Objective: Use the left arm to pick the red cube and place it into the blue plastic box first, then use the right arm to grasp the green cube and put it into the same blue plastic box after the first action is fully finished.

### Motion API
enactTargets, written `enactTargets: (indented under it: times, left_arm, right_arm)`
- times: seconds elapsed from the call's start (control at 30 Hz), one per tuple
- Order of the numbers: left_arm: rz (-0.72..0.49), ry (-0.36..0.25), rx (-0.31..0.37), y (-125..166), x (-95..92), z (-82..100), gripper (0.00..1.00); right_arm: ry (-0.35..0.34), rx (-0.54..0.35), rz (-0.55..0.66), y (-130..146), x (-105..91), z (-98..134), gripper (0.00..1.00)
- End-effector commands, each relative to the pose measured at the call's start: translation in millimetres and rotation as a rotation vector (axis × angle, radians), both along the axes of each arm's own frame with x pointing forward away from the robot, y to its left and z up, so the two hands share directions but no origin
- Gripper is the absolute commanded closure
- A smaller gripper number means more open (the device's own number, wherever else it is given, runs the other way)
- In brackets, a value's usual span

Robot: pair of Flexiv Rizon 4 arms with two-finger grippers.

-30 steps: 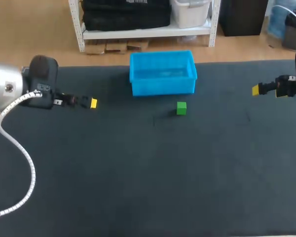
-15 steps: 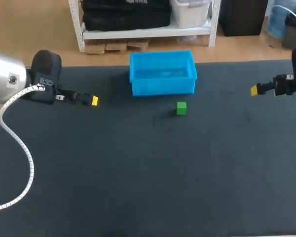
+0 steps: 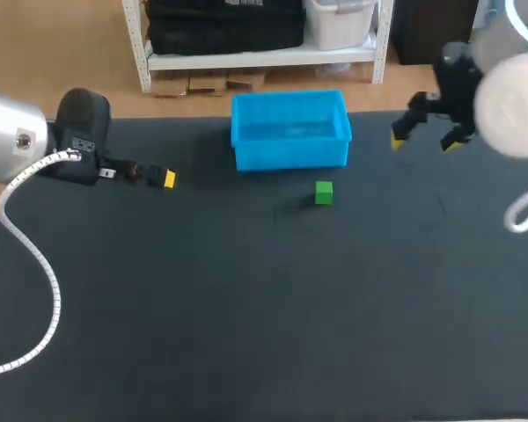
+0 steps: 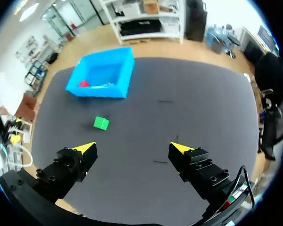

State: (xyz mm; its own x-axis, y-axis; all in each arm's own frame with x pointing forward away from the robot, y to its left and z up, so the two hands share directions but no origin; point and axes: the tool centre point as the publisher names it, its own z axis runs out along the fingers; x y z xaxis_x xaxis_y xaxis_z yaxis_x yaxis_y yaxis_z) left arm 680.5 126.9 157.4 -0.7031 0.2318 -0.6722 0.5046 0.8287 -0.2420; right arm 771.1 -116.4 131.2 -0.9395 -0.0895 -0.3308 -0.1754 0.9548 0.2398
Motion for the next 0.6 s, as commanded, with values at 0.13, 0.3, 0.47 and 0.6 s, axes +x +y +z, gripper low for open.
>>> enactTargets:
  times: [0.13,0.3,0.47,0.6]
  left_arm:
    - [0.001,0.000,0.000,-0.6,1.3,-0.5,0.00]
    - [0.001,0.000,0.000,-0.6,1.3,-0.5,0.00]
    - [0.001,0.000,0.000,-0.6,1.3,-0.5,0.00]
    - [0.001,0.000,0.000,-0.6,1.3,-0.5,0.00]
  right_arm:
    - [0.094,-0.156,-0.059,30.8,25.7,-32.5,0.00]
    - [0.094,-0.156,-0.059,30.8,25.7,-32.5,0.00]
    - [0.094,-0.156,-0.059,30.8,25.7,-32.5,0.00]
    - [0.094,-0.156,-0.059,30.8,25.7,-32.5,0.00]
